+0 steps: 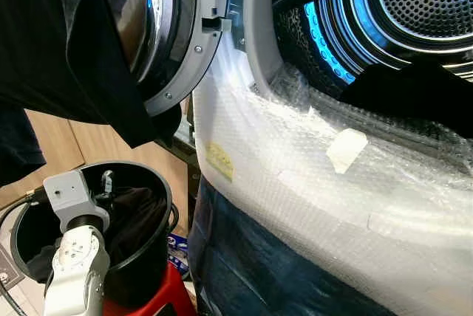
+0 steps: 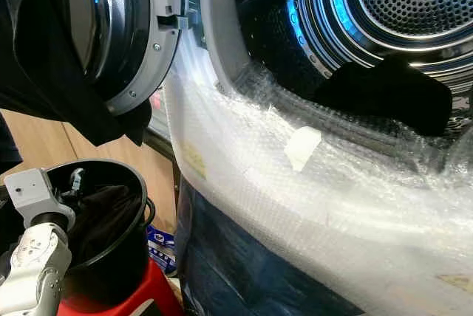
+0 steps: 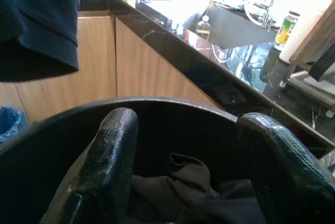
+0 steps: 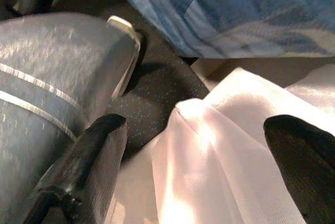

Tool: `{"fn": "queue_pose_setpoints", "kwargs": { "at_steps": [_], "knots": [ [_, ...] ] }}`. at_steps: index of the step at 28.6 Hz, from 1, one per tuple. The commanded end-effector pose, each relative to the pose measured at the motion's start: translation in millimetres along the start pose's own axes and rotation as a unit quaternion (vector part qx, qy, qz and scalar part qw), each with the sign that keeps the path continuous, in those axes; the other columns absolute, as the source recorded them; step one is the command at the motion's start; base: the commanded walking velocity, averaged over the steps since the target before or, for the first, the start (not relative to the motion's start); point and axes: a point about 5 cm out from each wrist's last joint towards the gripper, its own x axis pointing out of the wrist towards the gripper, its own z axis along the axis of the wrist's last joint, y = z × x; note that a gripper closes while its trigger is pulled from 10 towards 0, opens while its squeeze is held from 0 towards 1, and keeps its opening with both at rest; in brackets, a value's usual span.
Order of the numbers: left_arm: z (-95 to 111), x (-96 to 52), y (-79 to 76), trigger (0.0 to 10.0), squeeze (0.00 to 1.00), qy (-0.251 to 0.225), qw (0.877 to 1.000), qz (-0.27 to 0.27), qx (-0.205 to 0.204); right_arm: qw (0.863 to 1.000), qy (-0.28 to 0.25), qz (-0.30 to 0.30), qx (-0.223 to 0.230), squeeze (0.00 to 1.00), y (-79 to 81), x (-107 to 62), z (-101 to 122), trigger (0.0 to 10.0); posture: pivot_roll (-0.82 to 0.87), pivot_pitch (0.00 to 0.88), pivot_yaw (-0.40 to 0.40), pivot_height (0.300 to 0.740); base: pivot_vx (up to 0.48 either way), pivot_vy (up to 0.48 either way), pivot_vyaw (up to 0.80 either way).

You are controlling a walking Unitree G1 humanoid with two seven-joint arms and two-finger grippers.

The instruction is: Clothes washing

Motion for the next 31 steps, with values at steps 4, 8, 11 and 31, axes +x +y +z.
{"fn": "queue_pose_setpoints", "kwargs": {
  "at_steps": [4, 8, 11, 31],
  "knots": [
    [-7, 0.0, -5.0, 10.0, 0.65, 0.023, 0.998, -0.053, 0.001, 1.0, 0.01, -0.011, 0.015, 0.0, -0.7, 0.1, -6, 10.0, 0.08, 0.063, -0.098, 0.74, 0.0, 0.0, 0.0],
    [-10, 0.4, -1.5, 10.0, 1.0, 0.032, 0.998, -0.058, -0.004, 1.0, 0.009, -0.014, 0.012, 0.0, 0.8, 0.7, -5, 10.0, 0.08, 0.058, -0.098, 0.74, 0.0, 0.0, 0.0],
    [-14, 3.7, -2.1, 10.0, 1.0, 0.048, 0.995, -0.088, -0.016, 1.0, 0.01, -0.013, 0.002, 0.0, 1.4, 0.9, -4, 10.0, 0.08, 0.054, -0.105, 0.74, 0.0, 0.0, 0.0],
    [-31, 19.0, 2.2, 10.0, 1.0, 0.129, 0.979, -0.156, 0.027, 1.0, 0.01, -0.018, -0.021, 0.0, -1.3, 0.4, -3, 10.0, 0.08, 0.008, -0.128, 0.74, 0.0, 0.0, 0.0]
  ]
}}
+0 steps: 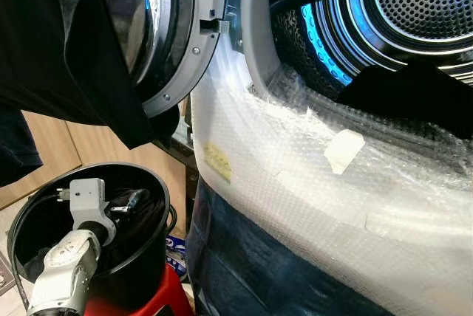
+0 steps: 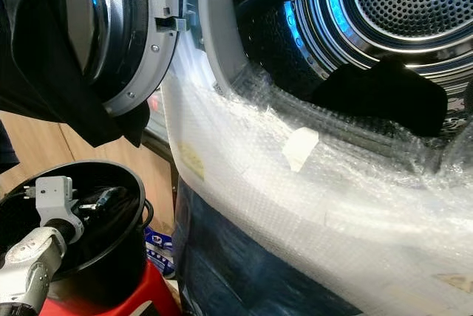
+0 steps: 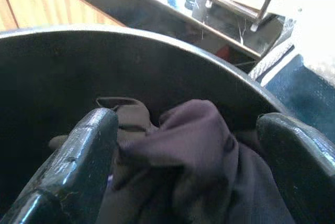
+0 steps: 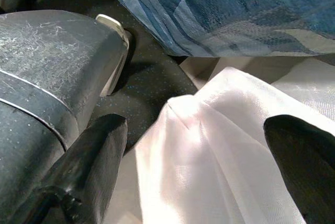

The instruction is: Clothes washing

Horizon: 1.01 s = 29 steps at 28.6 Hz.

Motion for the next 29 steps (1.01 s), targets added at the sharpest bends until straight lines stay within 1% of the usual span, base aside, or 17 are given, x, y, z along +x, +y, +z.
{"fn": "queue_pose_setpoints", "kwargs": {
  "at_steps": [1, 4, 5, 9, 12, 13, 14, 16, 17, 18, 19, 20, 27, 28, 29],
  "knots": [
    [0, 4.7, 0.2, 10.0, 1.0, 0.015, 1.0, 0.009, 0.001, 1.0, 0.004, -0.004, -0.001, 0.0, -3.2, -0.6, -2, 10.0, 0.08, 0.007, -0.13, 0.74, 0.0, 0.0, 0.0],
    [0, 6.8, 1.9, 10.0, 1.0, 0.016, 1.0, 0.019, -0.01, 1.0, 0.005, -0.004, -0.008, 0.0, -4.1, -0.8, -2, 10.0, 0.08, 0.003, -0.131, 0.74, 0.0, 0.0, 0.0],
    [1, 8.2, 0.6, 10.0, 1.0, 0.015, 0.999, 0.015, -0.025, 1.0, 0.005, -0.004, -0.007, 0.0, -4.9, -1.0, -2, 10.0, 0.08, 0.003, -0.131, 0.74, 0.0, 0.0, 0.0],
    [1, 9.8, -1.7, 10.0, 1.0, 0.02, 0.999, 0.01, -0.038, 1.0, 0.004, -0.005, -0.006, 0.0, -5.7, -1.2, -1, 10.0, 0.07, 0.002, -0.131, 0.74, 0.0, 0.0, 0.0],
    [-1, 12.5, 0.8, 10.0, 1.0, 0.045, 0.997, 0.025, -0.065, 1.0, 0.0, -0.005, -0.002, 0.0, -6.4, -1.3, 0, 10.0, 0.07, 0.014, -0.134, 0.74, 0.0, 0.0, 0.0],
    [-2, 12.7, 1.3, 10.0, 1.0, 0.048, 0.996, 0.028, -0.066, 1.0, 0.0, -0.005, -0.002, 0.0, -6.4, -1.3, 0, 10.0, 0.07, 0.014, -0.134, 0.74, 0.0, 0.0, 0.0],
    [-4, 13.0, 3.7, 10.0, 1.0, 0.063, 0.995, 0.038, -0.062, 1.0, 0.0, -0.004, -0.001, 0.0, -6.3, -1.3, 1, 10.0, 0.07, 0.02, -0.137, 0.74, 0.0, 0.0, 0.0],
    [-5, 13.9, 4.7, 10.0, 1.0, 0.069, 0.995, 0.043, -0.058, 1.0, 0.0, -0.004, -0.001, 0.0, -6.7, -1.4, 1, 10.0, 0.07, 0.025, -0.138, 0.74, 0.0, 0.0, 0.0],
    [-5, 14.2, 3.9, 10.0, 0.92, 0.073, 0.995, 0.039, -0.06, 1.0, 0.0, -0.004, 0.0, 0.0, -6.7, -1.4, 1, 10.0, 0.07, 0.026, -0.138, 0.74, 0.0, 0.0, 0.0],
    [-6, 14.3, 3.1, 10.0, 0.62, 0.075, 0.995, 0.035, -0.061, 1.0, 0.0, -0.004, 0.001, 0.0, -6.7, -1.4, 1, 10.0, 0.07, 0.026, -0.138, 0.74, 0.0, 0.0, 0.0],
    [-5, 14.5, 2.3, 10.0, 0.05, 0.077, 0.995, 0.032, -0.059, 1.0, 0.0, -0.004, 0.001, 0.0, -6.7, -1.4, 1, 10.0, 0.07, 0.031, -0.136, 0.74, 0.0, 0.0, 0.0],
    [-6, 14.6, 0.9, 10.0, 0.0, 0.081, 0.994, 0.029, -0.06, 1.0, 0.0, -0.004, 0.002, 0.0, -6.8, -1.4, 1, 10.0, 0.07, 0.034, -0.137, 0.74, 0.0, 0.0, 0.0],
    [-10, 15.4, -4.8, 10.0, 0.0, 0.105, 0.992, 0.027, -0.067, 1.0, -0.001, -0.004, 0.005, 0.0, -7.1, -1.5, 2, 10.0, 0.07, 0.043, -0.141, 0.74, 0.0, 0.0, 0.0],
    [-10, 15.5, -5.0, 8.7, 0.0, 0.106, 0.992, 0.027, -0.068, 1.0, -0.001, -0.004, 0.005, 0.0, -7.0, -1.5, 2, 10.0, 0.07, 0.043, -0.141, 0.74, 0.0, 0.0, 0.0],
    [-10, 15.6, -4.4, 2.6, 0.0, 0.105, 0.992, 0.03, -0.065, 1.0, -0.002, -0.003, 0.004, 0.0, -6.6, -1.4, 3, 10.0, 0.07, 0.047, -0.141, 0.74, 0.0, 0.0, 0.0]
  ]
}}
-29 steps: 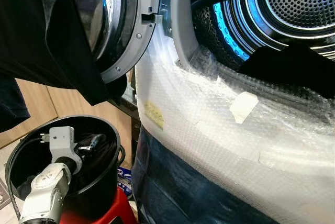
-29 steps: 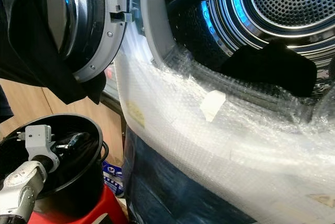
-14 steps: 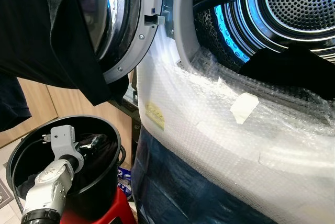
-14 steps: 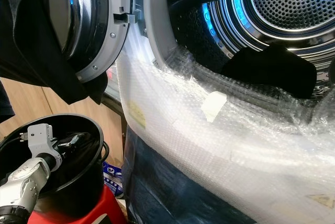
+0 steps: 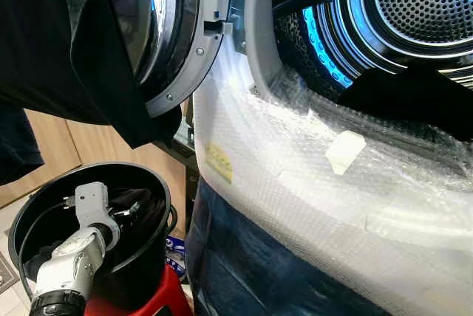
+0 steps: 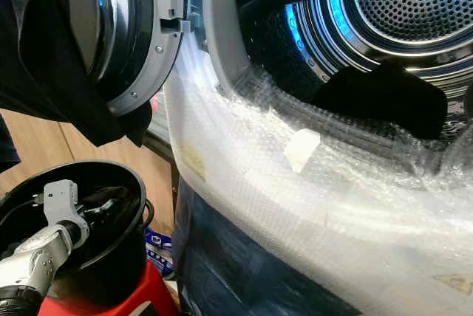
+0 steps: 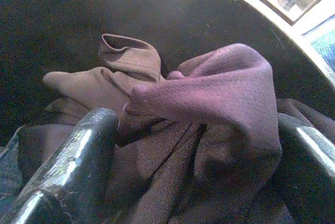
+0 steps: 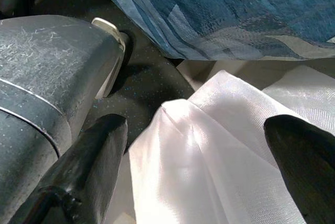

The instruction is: Clothes washing

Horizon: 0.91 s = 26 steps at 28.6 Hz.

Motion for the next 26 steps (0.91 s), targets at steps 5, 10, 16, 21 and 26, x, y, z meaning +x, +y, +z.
{"fn": "queue_pose_setpoints", "kwargs": {
  "at_steps": [5, 10, 16, 21, 26],
  "knots": [
    [1.8, 2.5, -4.8, 0.0, 0.0, 0.006, 1.0, 0.001, -0.002, 1.0, 0.0, -0.004, 0.003, 0.0, -1.6, -0.3, 1.4, 10.0, 0.06, 0.052, -0.141, 0.74, 0.0, 0.0, 0.0],
    [1.4, 3.1, -7.0, 0.0, 0.0, 0.007, 1.0, 0.001, -0.005, 1.0, 0.002, -0.007, 0.007, 0.0, -2.1, -0.3, -1.6, 10.0, 0.06, 0.055, -0.14, 0.74, 0.0, 0.0, 0.0],
    [6.2, 4.4, -7.6, 0.0, 0.0, -0.005, 1.0, 0.006, -0.009, 1.0, 0.001, -0.009, -0.003, 0.0, -3.8, -0.7, -3.2, 10.0, 0.04, 0.056, -0.143, 0.74, 0.0, 0.0, 0.0],
    [6.5, 5.5, -8.9, 0.0, 0.0, -0.007, 1.0, 0.001, -0.013, 1.0, 0.004, -0.013, 0.006, 0.0, -5.8, -1.1, -5.8, 10.0, 0.03, 0.056, -0.143, 0.74, 0.0, 0.0, 0.0],
    [5.8, 5.5, -9.7, 0.0, 0.0, -0.007, 1.0, 0.001, -0.015, 1.0, 0.004, -0.013, 0.011, 0.0, -6.1, -1.2, -7.2, 10.0, 0.04, 0.057, -0.145, 0.74, 0.0, 0.0, 0.0]
  ]
}}
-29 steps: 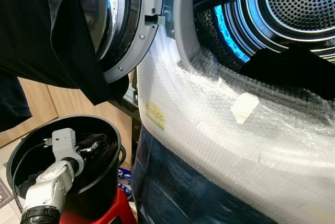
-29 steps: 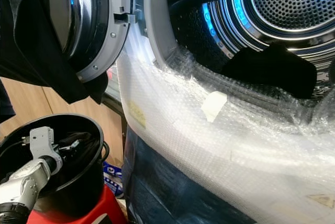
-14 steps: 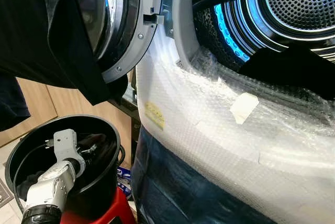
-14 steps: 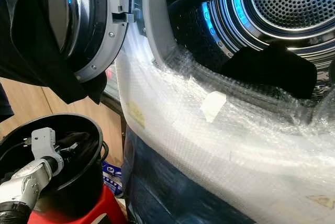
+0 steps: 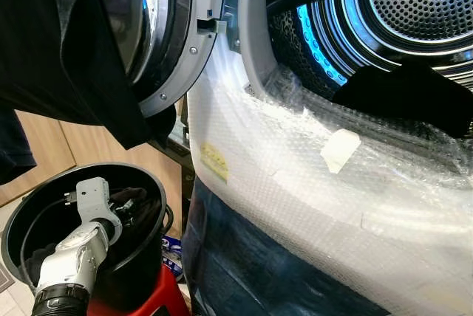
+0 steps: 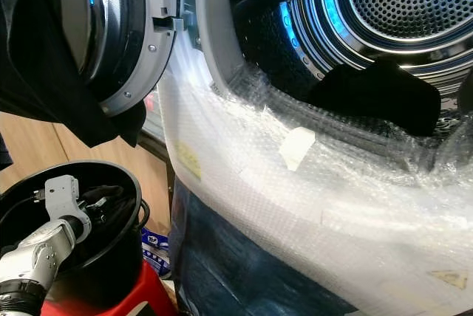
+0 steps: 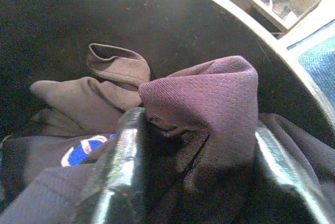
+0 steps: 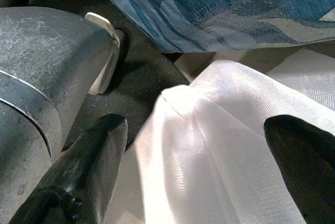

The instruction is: Clothes washing

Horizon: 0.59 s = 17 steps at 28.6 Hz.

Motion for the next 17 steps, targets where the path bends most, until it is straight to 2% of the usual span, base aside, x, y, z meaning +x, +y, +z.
{"fn": "queue_pose_setpoints", "kwargs": {
  "at_steps": [1, 11, 17],
  "knots": [
    [-1, 2.1, -4.6, 0.0, 0.0, 0.002, 1.0, -0.005, -0.009, 1.0, 0.005, -0.009, 0.009, 0.0, -4.8, -1.0, -4, 10.0, 0.04, 0.058, -0.145, 0.74, 0.0, 0.0, 0.0],
    [0, 1.8, -10.1, 0.0, 0.0, -0.002, 1.0, -0.019, -0.009, 1.0, 0.0, -0.009, 0.005, 0.0, -4.0, -0.7, 0, 10.0, 0.03, 0.04, -0.133, 0.74, 0.0, 0.0, 0.0],
    [1, 2.2, -16.1, 0.0, 0.0, -0.008, 0.999, -0.033, -0.01, 1.0, 0.009, -0.008, -0.006, 0.0, -3.3, -0.6, -4, 10.0, 0.06, 0.0, -0.135, 0.74, 0.0, 0.0, 0.0]
  ]
}}
